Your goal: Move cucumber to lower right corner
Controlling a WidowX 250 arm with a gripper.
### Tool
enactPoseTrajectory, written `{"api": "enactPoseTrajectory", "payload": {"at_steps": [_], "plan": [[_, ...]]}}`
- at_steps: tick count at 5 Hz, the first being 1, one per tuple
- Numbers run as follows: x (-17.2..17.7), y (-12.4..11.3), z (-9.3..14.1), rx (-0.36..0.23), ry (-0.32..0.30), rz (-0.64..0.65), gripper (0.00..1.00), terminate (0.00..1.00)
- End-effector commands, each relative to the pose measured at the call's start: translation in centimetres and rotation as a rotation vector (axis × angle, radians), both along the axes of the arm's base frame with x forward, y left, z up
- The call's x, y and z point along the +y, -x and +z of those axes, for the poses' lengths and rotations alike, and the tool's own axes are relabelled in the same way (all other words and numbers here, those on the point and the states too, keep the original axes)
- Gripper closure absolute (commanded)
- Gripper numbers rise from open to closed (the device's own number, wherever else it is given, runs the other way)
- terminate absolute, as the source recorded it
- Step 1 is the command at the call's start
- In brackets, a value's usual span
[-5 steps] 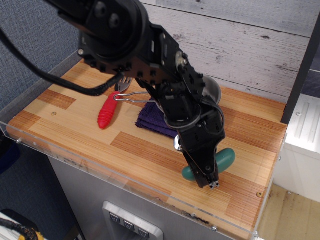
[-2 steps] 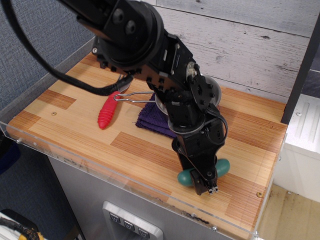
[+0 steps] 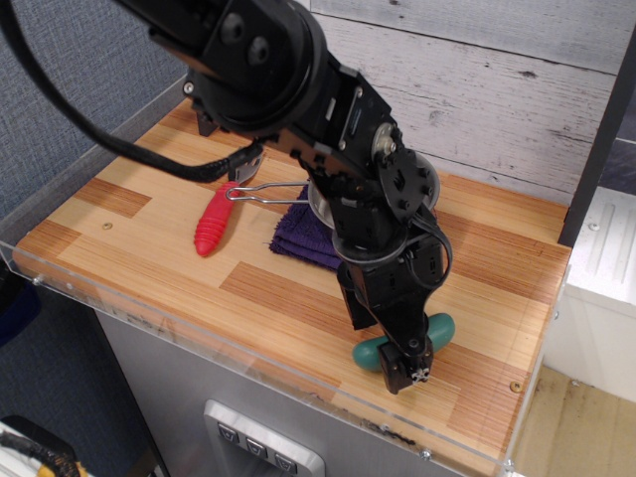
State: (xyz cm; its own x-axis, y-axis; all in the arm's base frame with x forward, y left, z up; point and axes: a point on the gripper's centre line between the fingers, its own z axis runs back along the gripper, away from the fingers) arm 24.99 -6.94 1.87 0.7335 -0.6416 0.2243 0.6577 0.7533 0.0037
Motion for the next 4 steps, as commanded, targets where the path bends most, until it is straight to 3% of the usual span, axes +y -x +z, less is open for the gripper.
{"api": "enactPoseTrajectory", "payload": {"at_steps": [1, 2, 4], "plan": [[2.4, 1.0, 5.7, -0.109, 0.067, 0.063, 0.0, 0.0], [2.9, 1.3, 9.2, -0.167, 0.117, 0.096, 0.0, 0.0], [2.9, 1.3, 9.2, -0.167, 0.117, 0.096, 0.0, 0.0]]}}
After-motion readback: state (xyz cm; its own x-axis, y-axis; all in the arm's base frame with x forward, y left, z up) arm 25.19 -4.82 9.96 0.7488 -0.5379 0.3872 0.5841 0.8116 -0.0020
